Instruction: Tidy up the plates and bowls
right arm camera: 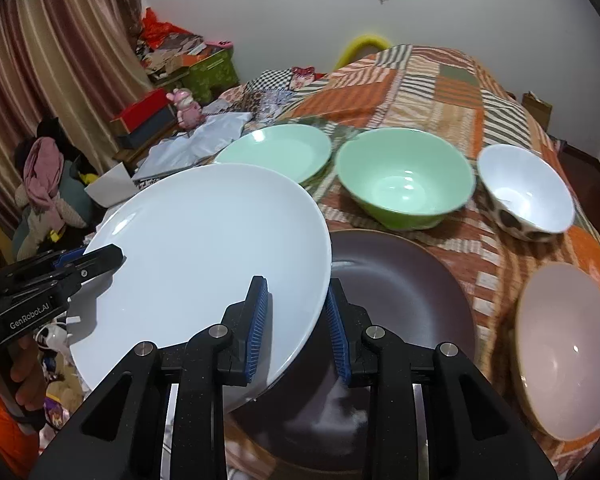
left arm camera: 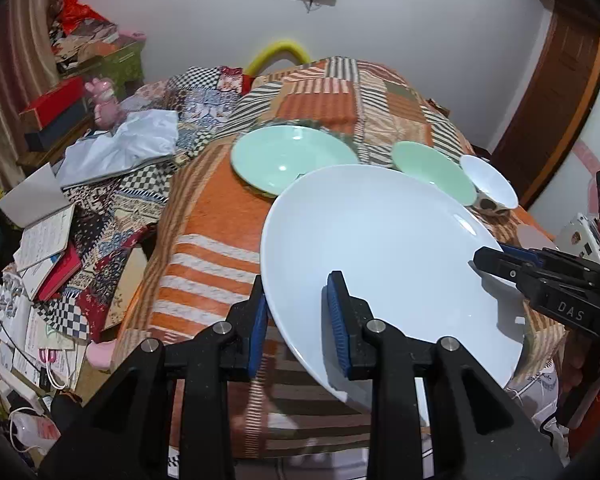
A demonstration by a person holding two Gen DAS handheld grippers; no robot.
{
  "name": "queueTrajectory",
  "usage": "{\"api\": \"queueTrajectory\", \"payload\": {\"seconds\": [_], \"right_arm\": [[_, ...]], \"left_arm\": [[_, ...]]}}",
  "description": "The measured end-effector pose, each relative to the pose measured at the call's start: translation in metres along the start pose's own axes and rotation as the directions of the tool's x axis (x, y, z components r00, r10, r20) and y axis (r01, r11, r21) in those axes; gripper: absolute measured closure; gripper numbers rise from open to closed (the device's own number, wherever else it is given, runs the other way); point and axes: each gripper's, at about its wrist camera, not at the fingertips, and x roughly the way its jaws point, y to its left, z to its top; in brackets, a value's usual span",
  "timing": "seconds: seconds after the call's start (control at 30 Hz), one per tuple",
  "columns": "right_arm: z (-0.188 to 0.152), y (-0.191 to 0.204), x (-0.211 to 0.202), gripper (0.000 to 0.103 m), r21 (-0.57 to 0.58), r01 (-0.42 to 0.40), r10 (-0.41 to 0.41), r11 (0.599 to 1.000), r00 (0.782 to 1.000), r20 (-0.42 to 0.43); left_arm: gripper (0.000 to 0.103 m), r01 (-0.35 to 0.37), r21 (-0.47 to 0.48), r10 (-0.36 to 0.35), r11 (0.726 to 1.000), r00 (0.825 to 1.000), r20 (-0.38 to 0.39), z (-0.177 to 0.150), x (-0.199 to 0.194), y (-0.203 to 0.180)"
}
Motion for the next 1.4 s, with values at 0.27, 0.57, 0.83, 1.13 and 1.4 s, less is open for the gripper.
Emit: {"api": "queueTrajectory", "payload": {"seconds": [0.27,0.57,0.83,1.13,1.4], "right_arm": [[-0.013,-0.026,-0.019,0.076,0.047,0.028,-0.029,0.998,0.999,0.023],[-0.029,-0.047,-0.031,0.076,0.099,0.054,-0.056,0.994,0.998,0.022],[-0.042,-0.055,-0.028,0.076,0.130,0.068,-0.068,0.989,0.998,-0.011],[-0.049,-0.061,-0.020,0.076,0.151,0.100,-0.095,0.983,0.995,-0.038],[-0.051,-0.064,-0.016,0.076,0.164,0.129,-0.122,0.978,0.991,-0.055]], "left_arm": [[0.074,0.040,0.040,-0.040,0.998,0.999,-0.007,0.000,0.004,-0.030],[0.074,0.085,0.068,-0.083,0.994,0.996,-0.040,-0.002,0.019,-0.056],[0.074,0.107,0.072,-0.100,0.992,0.991,-0.086,-0.008,0.038,-0.064],[0.074,0.124,0.066,-0.115,0.990,0.985,-0.130,-0.013,0.060,-0.065],[0.074,0.131,0.066,-0.120,0.989,0.981,-0.154,-0.012,0.076,-0.069]]}}
